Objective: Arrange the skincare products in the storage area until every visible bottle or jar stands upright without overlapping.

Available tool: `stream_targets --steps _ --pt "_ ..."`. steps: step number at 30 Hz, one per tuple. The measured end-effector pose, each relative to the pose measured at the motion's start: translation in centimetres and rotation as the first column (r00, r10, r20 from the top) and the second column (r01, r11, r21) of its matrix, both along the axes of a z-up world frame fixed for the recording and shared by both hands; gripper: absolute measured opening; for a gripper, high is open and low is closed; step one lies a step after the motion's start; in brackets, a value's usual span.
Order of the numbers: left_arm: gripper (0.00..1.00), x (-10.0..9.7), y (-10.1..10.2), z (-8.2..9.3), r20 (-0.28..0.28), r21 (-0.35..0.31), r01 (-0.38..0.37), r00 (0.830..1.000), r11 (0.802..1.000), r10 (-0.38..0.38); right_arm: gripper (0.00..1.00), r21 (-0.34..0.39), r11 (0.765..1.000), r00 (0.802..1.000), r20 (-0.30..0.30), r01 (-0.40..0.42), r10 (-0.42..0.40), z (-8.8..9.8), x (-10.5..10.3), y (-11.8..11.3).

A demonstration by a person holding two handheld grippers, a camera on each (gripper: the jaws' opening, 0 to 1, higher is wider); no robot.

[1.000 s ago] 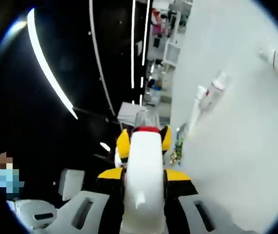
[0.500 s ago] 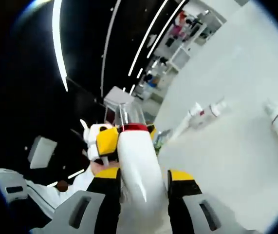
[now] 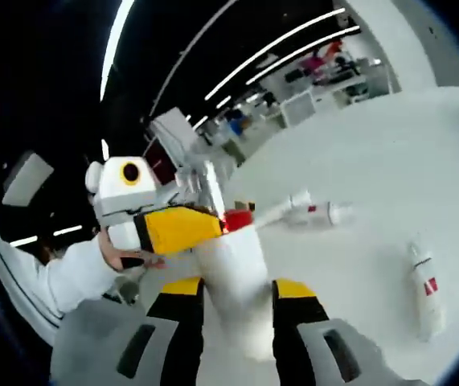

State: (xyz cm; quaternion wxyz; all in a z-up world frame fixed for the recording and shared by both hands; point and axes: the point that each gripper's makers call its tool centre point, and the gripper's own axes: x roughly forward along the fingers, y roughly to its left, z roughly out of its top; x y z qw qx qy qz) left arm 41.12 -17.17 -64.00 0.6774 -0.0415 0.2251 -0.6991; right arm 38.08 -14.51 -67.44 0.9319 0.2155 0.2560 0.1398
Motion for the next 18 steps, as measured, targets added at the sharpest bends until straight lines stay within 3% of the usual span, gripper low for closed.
stream_targets --steps 1,2,3,4,5,6,7,9,11,14,15,16,18 --pt "0.23 0.0 0.1 -0.6 0.071 0.031 0.016 0.997 0.999 -0.018 0.19 0.005 1.000 1.000 0.003 0.012 -0.012 0.3 0.1 -0.1" --pt "0.23 0.5 0.3 -1.9 0.120 0.090 0.001 0.993 0.996 -0.012 0.13 -0.030 0.999 0.999 -0.018 -0.042 0.042 -0.1 0.0 0.2" --pt "0.22 0.7 0.5 -2.5 0.134 0.104 0.003 0.991 0.995 -0.017 0.06 -0.075 0.997 1.000 -0.020 -0.010 0.009 -0.6 0.3 -0.8" --pt "0.23 0.8 0.6 -3.2 0.138 0.116 0.000 0.990 0.993 -0.016 0.00 -0.075 0.997 1.000 -0.004 0.000 0.000 -0.7 0.6 -1.0" --pt "0.22 1.8 -0.1 -1.9 0.096 -0.008 -0.043 0.994 0.999 0.044 0.00 0.034 0.999 0.999 0.015 0.030 -0.030 -0.2 0.9 0.1" --pt "0.22 1.4 0.8 -3.0 0.017 0.067 -0.035 0.999 0.997 0.034 0.00 0.060 0.998 1.000 0.006 0.022 -0.023 -0.6 1.0 0.5" --pt "0.22 1.4 0.8 -3.1 -0.009 0.046 -0.042 0.999 0.998 0.042 0.00 0.086 0.996 1.000 -0.018 0.024 -0.022 -1.1 0.9 0.6" --pt "0.23 1.1 0.6 -2.8 0.035 0.017 -0.045 0.998 0.999 0.044 0.00 -0.063 0.998 0.999 -0.043 0.027 -0.030 -2.8 0.8 -0.3" --pt "0.23 0.8 1.0 -2.4 0.038 0.014 -0.068 0.997 0.998 0.067 0.00 -0.208 0.978 0.997 -0.080 0.007 -0.024 -4.5 0.4 -0.9" --pt "0.23 0.1 0.8 -2.1 0.076 0.014 -0.043 0.996 0.999 0.042 0.00 -0.165 0.986 0.996 -0.086 -0.022 0.008 -5.0 0.0 0.4" --pt "0.23 -0.2 0.7 -2.0 0.108 0.016 -0.033 0.994 0.999 0.031 0.04 -0.139 0.990 0.996 -0.090 -0.030 0.018 -5.1 -0.1 1.0" --pt "0.23 0.3 0.6 -2.1 0.065 0.022 -0.031 0.997 0.999 0.030 0.10 -0.140 0.990 0.995 -0.097 -0.030 0.016 -5.4 -0.1 1.1" --pt "0.23 0.4 0.4 -2.2 0.126 0.025 -0.023 0.992 0.999 0.020 0.13 -0.212 0.977 0.993 -0.115 -0.033 0.009 -6.2 -0.3 0.6"
